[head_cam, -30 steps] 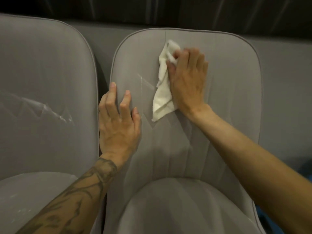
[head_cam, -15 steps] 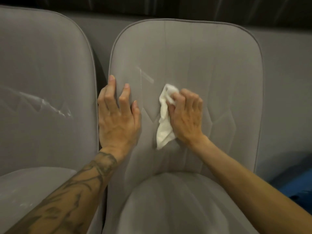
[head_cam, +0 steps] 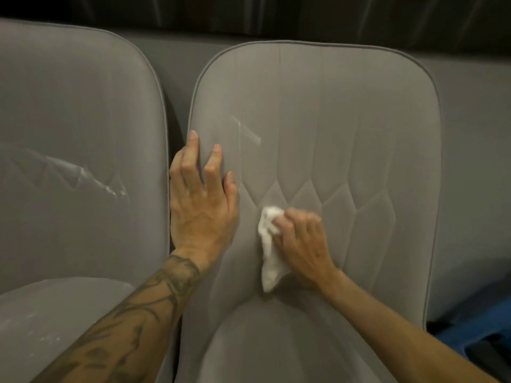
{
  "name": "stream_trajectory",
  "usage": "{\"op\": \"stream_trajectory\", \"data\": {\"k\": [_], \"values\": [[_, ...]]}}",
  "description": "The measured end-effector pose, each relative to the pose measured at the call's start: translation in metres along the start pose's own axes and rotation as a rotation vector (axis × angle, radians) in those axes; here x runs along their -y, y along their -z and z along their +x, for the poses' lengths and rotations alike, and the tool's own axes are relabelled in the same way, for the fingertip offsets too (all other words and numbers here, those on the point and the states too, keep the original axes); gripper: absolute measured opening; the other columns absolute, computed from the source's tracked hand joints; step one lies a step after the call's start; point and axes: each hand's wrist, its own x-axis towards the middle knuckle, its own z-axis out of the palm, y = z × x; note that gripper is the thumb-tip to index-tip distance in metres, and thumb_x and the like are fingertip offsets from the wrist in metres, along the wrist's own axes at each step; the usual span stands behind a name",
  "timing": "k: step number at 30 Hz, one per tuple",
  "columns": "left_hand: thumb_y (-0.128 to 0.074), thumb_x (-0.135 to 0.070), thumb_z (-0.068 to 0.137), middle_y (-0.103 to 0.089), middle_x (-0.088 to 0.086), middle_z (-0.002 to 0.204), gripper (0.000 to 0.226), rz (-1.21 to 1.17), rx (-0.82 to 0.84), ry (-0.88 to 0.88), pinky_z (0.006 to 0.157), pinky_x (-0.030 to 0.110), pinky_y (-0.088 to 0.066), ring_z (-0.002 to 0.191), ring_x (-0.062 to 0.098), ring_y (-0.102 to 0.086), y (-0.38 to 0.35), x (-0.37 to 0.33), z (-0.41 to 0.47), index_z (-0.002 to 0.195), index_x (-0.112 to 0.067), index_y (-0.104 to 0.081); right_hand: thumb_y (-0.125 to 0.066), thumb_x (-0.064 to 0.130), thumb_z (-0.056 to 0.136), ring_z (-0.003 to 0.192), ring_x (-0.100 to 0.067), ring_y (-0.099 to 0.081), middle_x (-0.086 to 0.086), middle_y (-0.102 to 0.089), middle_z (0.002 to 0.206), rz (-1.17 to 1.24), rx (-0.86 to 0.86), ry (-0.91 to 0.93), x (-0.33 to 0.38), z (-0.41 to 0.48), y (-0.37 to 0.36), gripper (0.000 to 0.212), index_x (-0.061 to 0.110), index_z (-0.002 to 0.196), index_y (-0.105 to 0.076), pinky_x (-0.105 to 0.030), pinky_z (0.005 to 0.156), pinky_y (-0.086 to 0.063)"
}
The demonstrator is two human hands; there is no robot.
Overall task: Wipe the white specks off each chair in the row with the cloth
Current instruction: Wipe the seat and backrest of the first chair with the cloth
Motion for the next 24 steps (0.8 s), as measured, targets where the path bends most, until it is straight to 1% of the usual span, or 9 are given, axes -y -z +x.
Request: {"op": "stream_trajectory", "data": {"k": [2,4,6,9,13,15,19,22,24], "values": [[-0.053,-0.018,0.102,-0.035,0.03,0.157,0.044,0.008,0.0,-0.006,0.115,0.055,-0.037,0.135,0.049,-0.044,-0.001,0.001,0.0,0.143,-0.008,-0.039,-0.037,0.018,0.104,0.097,-0.031,-0.05,-0.012,-0.046,0.12,-0.001,0.153,0.245,0.009,-0.034,-0.001,0.021,0.011,0.119,-0.051,-0.04,0.09,-0.039],[-0.053,-0.018,0.103,-0.036,0.031,0.156,0.043,0.01,-0.003,-0.013,0.115,0.055,-0.038,0.134,0.049,-0.045,-0.002,0.002,0.0,0.143,-0.007,-0.04,-0.029,0.018,0.107,0.098,-0.03,-0.049,-0.012,-0.046,0.12,-0.026,0.202,0.339,0.002,-0.036,0.0,0.026,0.011,0.118,-0.051,-0.04,0.09,-0.039],[-0.054,-0.019,0.103,-0.036,0.03,0.157,0.043,0.009,-0.006,-0.014,0.114,0.055,-0.038,0.134,0.05,-0.045,-0.002,0.003,0.0,0.142,-0.007,-0.041,-0.031,0.022,0.107,0.097,-0.031,-0.048,-0.013,-0.045,0.119,-0.022,0.101,0.259,-0.011,0.0,0.0,0.025,0.011,0.119,-0.051,-0.041,0.088,-0.038],[-0.056,-0.018,0.102,-0.035,0.029,0.157,0.045,0.005,0.0,-0.002,0.114,0.056,-0.038,0.134,0.049,-0.044,-0.002,0.002,0.0,0.142,-0.007,-0.042,-0.045,0.025,0.102,0.096,-0.033,-0.045,-0.014,-0.044,0.116,-0.071,-0.132,0.004,-0.034,0.094,0.006,0.021,0.01,0.117,-0.049,-0.042,0.085,-0.035],[-0.06,-0.017,0.1,-0.034,0.029,0.158,0.047,-0.007,0.008,0.009,0.112,0.057,-0.04,0.135,0.049,-0.044,-0.002,0.002,0.0,0.143,-0.007,-0.043,-0.052,0.029,0.099,0.094,-0.027,-0.039,-0.017,-0.057,0.107,-0.138,-0.259,-0.341,-0.038,0.189,0.016,0.023,0.008,0.107,-0.053,-0.038,0.079,-0.031],[-0.059,-0.017,0.1,-0.034,0.029,0.157,0.046,-0.008,0.004,0.008,0.111,0.057,-0.04,0.135,0.049,-0.044,-0.003,0.003,0.0,0.142,-0.007,-0.042,-0.054,0.026,0.098,0.095,-0.028,-0.04,-0.017,-0.056,0.109,-0.081,-0.214,-0.32,-0.019,0.175,0.009,0.023,0.007,0.112,-0.053,-0.039,0.081,-0.032],[-0.057,-0.017,0.101,-0.035,0.029,0.157,0.045,-0.004,-0.005,-0.006,0.112,0.057,-0.041,0.134,0.049,-0.045,-0.003,0.002,0.0,0.142,-0.007,-0.041,-0.061,0.021,0.097,0.098,-0.029,-0.045,-0.01,-0.045,0.116,-0.012,-0.049,-0.019,-0.013,0.127,0.01,0.026,0.012,0.116,-0.046,-0.039,0.086,-0.036],[-0.059,-0.016,0.1,-0.038,0.03,0.156,0.045,-0.002,-0.008,-0.003,0.112,0.057,-0.04,0.133,0.05,-0.046,-0.003,0.003,0.001,0.141,-0.007,-0.043,-0.052,0.027,0.101,0.092,-0.032,-0.048,-0.017,-0.055,0.107,-0.096,-0.129,-0.116,-0.034,0.182,0.017,0.02,0.009,0.111,-0.053,-0.04,0.08,-0.036],[-0.059,-0.016,0.099,-0.038,0.03,0.156,0.044,-0.003,-0.011,0.001,0.113,0.055,-0.039,0.133,0.05,-0.047,-0.002,0.003,0.001,0.14,-0.006,-0.045,-0.047,0.031,0.102,0.088,-0.029,-0.05,-0.015,-0.058,0.104,-0.156,-0.208,-0.241,-0.042,0.228,0.021,0.026,0.008,0.105,-0.058,-0.034,0.076,-0.033]]}}
